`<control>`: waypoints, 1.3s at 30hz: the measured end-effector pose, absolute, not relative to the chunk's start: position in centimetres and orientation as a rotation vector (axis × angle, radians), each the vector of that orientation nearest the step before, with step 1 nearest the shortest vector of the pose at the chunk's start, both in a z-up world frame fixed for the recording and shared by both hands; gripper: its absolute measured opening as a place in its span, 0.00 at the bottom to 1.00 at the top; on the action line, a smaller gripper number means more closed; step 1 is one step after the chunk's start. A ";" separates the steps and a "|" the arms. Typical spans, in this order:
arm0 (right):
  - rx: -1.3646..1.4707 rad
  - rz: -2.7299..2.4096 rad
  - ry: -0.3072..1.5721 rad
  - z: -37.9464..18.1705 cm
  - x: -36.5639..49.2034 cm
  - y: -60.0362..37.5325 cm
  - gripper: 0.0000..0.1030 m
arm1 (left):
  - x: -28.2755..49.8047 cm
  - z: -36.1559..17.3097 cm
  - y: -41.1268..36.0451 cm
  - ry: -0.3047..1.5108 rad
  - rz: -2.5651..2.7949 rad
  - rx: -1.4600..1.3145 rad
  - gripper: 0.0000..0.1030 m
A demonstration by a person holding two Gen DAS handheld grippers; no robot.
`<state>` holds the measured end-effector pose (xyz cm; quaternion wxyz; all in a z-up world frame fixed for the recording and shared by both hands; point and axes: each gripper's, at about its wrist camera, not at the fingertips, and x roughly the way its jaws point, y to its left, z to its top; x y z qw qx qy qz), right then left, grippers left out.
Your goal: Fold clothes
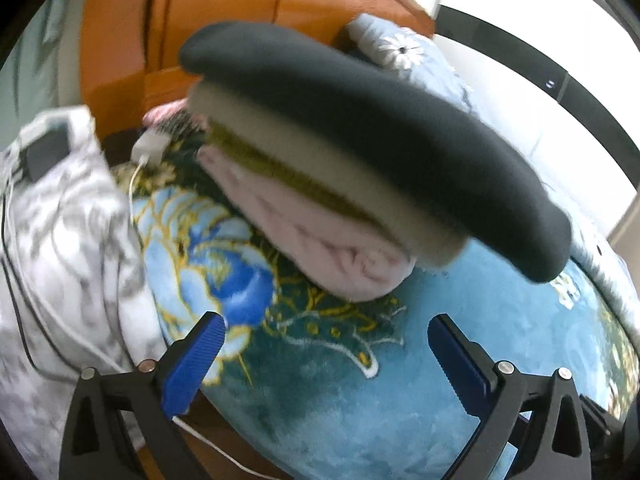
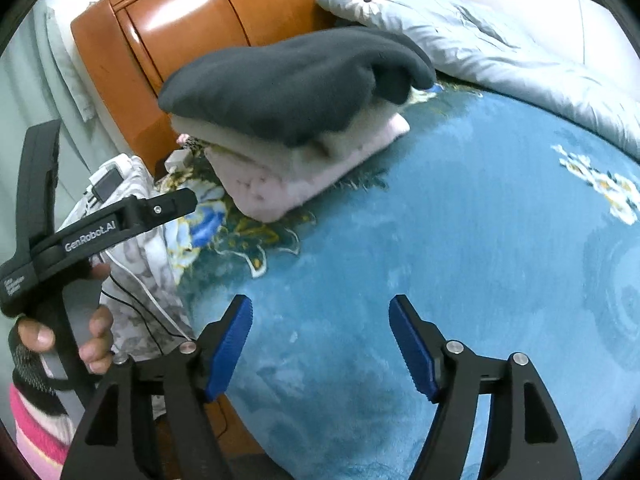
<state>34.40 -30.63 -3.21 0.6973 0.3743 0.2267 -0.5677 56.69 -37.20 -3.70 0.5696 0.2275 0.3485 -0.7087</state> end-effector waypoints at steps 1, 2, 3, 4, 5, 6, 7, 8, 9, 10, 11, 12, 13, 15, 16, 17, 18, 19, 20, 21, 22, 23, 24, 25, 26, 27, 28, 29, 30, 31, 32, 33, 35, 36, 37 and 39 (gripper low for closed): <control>0.833 -1.279 0.506 -3.6 34.3 -30.4 0.72 | 56.6 -4.2 -37.0 0.826 -1.650 0.539 1.00; 0.830 -1.290 0.506 -3.8 34.2 -30.2 0.73 | 56.4 -4.6 -36.7 0.829 -1.639 0.548 1.00; 0.827 -1.300 0.503 -4.0 34.1 -30.0 0.74 | 56.1 -4.8 -36.4 0.825 -1.631 0.556 1.00; 0.824 -1.310 0.499 -4.2 34.0 -29.8 0.77 | 55.8 -4.9 -36.2 0.816 -1.623 0.562 1.00; 0.824 -1.318 0.493 -4.3 33.9 -29.7 0.78 | 55.5 -5.0 -35.9 0.813 -1.618 0.565 1.00; 0.830 -1.324 0.481 -4.4 33.8 -29.6 0.79 | 55.2 -5.2 -35.7 0.810 -1.612 0.569 1.00; 0.836 -1.330 0.468 -4.5 33.7 -29.5 0.79 | 55.0 -5.3 -35.4 0.808 -1.607 0.572 1.00; 0.842 -1.335 0.456 -4.5 33.6 -29.4 0.81 | 54.7 -5.4 -35.2 0.815 -1.607 0.571 1.00; 0.848 -1.341 0.443 -4.6 33.5 -29.3 0.82 | 54.5 -5.5 -35.0 0.821 -1.607 0.569 1.00; 0.852 -1.346 0.431 -4.6 33.5 -29.2 0.83 | 54.3 -5.7 -34.7 0.829 -1.603 0.563 1.00; 0.851 -1.350 0.420 -4.6 33.5 -29.0 0.84 | 54.1 -5.8 -34.5 0.831 -1.596 0.559 1.00; 0.849 -1.355 0.408 -4.5 33.5 -28.8 0.84 | 53.8 -6.0 -34.3 0.827 -1.585 0.560 1.00; 0.847 -1.360 0.398 -4.5 33.6 -28.6 0.84 | 53.5 -6.1 -34.0 0.814 -1.570 0.562 1.00; 0.842 -1.374 0.377 -4.3 33.7 -28.2 0.85 | 53.0 -6.1 -33.3 0.788 -1.541 0.561 1.00; 0.838 -1.378 0.361 -4.1 33.8 -27.9 0.85 | 52.8 -6.1 -33.0 0.775 -1.536 0.556 1.00; 0.830 -1.381 0.347 -4.0 33.9 -27.6 0.87 | 52.7 -6.0 -32.8 0.763 -1.534 0.553 1.00; 0.818 -1.390 0.339 -3.9 34.0 -27.3 0.90 | 52.8 -5.8 -32.7 0.752 -1.527 0.547 1.00; 0.798 -1.410 0.339 -3.7 34.2 -27.0 0.94 | 52.9 -5.6 -32.6 0.742 -1.520 0.540 1.00; 0.780 -1.421 0.339 -3.5 34.4 -26.7 0.95 | 53.1 -5.5 -32.6 0.739 -1.514 0.531 1.00; 0.772 -1.426 0.339 -3.4 34.5 -26.6 0.95 | 53.2 -5.4 -32.5 0.740 -1.510 0.520 1.00; 0.763 -1.430 0.339 -3.3 34.6 -26.5 0.96 | 53.4 -5.4 -32.3 0.744 -1.510 0.513 1.00; 0.752 -1.437 0.340 -3.1 34.7 -26.3 0.97 | 53.5 -5.4 -32.2 0.748 -1.509 0.507 1.00; 0.738 -1.447 0.346 -3.0 34.9 -26.2 0.97 | 53.6 -5.3 -32.1 0.751 -1.507 0.505 1.00; 0.723 -1.457 0.352 -2.8 35.2 -26.0 0.97 | 53.7 -5.3 -32.0 0.753 -1.504 0.503 1.00; 0.708 -1.467 0.358 -2.7 35.3 -25.9 0.97 | 53.7 -5.2 -32.0 0.750 -1.501 0.503 1.00; 0.697 -1.475 0.362 -2.6 35.5 -25.8 0.97 | 53.7 -5.1 -31.9 0.745 -1.498 0.501 1.00; 0.686 -1.482 0.367 -2.5 35.6 -25.8 0.97 | 53.6 -5.0 -31.7 0.734 -1.495 0.498 1.00; 0.679 -1.488 0.369 -2.4 35.7 -25.7 0.97 | 53.6 -4.8 -31.6 0.723 -1.493 0.495 1.00; 0.677 -1.491 0.366 -2.4 35.7 -25.6 0.97 | 53.4 -4.7 -31.5 0.712 -1.492 0.495 1.00; 0.679 -1.493 0.361 -2.4 35.7 -25.6 0.98 | 53.3 -4.6 -31.5 0.701 -1.489 0.498 1.00; 0.684 -1.494 0.354 -2.5 35.6 -25.5 0.98 | 53.2 -4.5 -31.4 0.694 -1.486 0.503 1.00; 0.691 -1.496 0.346 -2.5 35.5 -25.4 0.98 | 53.1 -4.5 -31.5 0.689 -1.481 0.510 1.00; 0.709 -1.497 0.333 -2.8 35.3 -25.4 0.98 | 52.9 -4.6 -31.5 0.676 -1.458 0.532 1.00; 0.718 -1.495 0.333 -3.0 35.3 -25.4 0.98 | 52.8 -4.6 -31.6 0.667 -1.440 0.543 1.00; 0.722 -1.493 0.337 -3.1 35.3 -25.4 0.99 | 52.7 -4.7 -31.6 0.657 -1.422 0.556 1.00; 0.722 -1.494 0.343 -3.2 35.5 -25.4 0.99 | 52.5 -4.7 -31.6 0.639 -1.398 0.582 1.00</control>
